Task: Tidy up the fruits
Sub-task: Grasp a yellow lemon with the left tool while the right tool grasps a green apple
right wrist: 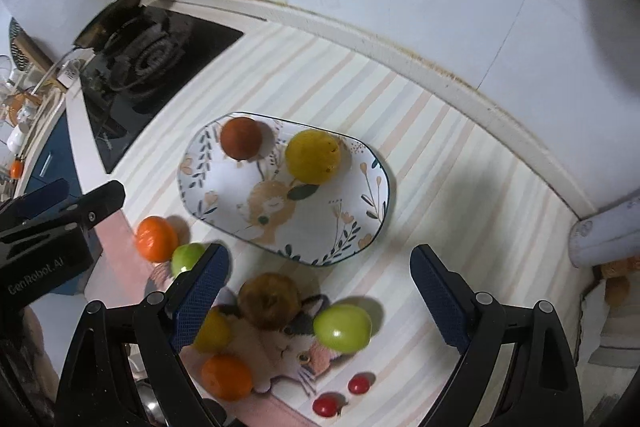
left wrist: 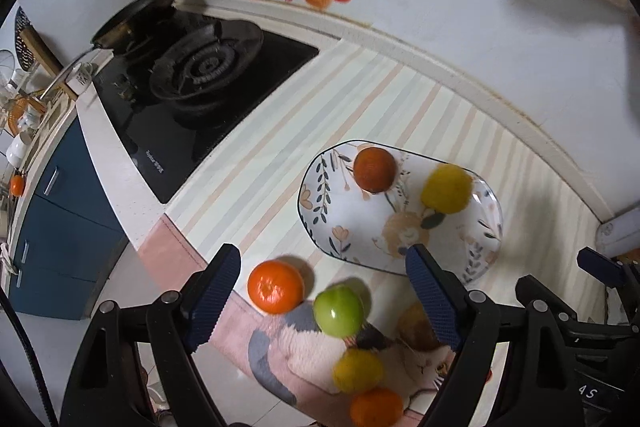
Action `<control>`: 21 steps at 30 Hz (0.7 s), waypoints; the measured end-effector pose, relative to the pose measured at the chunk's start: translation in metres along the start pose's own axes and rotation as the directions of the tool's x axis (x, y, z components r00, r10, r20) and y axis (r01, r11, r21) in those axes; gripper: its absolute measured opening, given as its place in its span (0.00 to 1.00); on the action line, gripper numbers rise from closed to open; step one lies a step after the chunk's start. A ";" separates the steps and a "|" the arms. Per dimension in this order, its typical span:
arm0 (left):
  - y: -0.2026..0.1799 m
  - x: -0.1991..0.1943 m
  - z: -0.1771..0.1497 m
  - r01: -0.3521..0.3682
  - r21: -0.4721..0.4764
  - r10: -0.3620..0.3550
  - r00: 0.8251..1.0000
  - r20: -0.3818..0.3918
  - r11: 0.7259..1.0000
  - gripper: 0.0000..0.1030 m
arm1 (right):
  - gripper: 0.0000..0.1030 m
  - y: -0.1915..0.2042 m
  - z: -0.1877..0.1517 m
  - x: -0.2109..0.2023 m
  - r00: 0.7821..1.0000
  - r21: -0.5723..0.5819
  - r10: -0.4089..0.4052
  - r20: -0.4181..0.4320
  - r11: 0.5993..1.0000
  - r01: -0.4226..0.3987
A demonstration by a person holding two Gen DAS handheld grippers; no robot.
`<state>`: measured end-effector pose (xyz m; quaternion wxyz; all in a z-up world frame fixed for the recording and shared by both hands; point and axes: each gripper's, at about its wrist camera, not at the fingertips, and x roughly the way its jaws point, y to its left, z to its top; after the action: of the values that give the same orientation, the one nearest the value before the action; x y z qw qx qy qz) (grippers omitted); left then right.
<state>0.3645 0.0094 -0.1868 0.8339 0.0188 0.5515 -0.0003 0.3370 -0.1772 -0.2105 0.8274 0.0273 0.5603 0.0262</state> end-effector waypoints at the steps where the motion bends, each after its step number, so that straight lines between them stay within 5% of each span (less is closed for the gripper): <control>1: 0.001 -0.007 -0.004 0.007 -0.001 -0.007 1.000 0.011 1.000 0.82 | 0.92 0.001 -0.004 -0.009 1.000 0.001 0.002 0.008 1.000 -0.002; 21: 0.008 -0.108 -0.065 0.075 0.027 -0.078 0.988 0.136 0.997 0.82 | 0.92 0.001 -0.068 -0.105 0.992 0.029 0.050 0.118 0.998 -0.053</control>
<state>0.2624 0.0174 -0.1131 0.8688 0.0064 0.4935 -0.0397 0.2344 -0.1827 -0.1382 0.8574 0.0564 0.5102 0.0370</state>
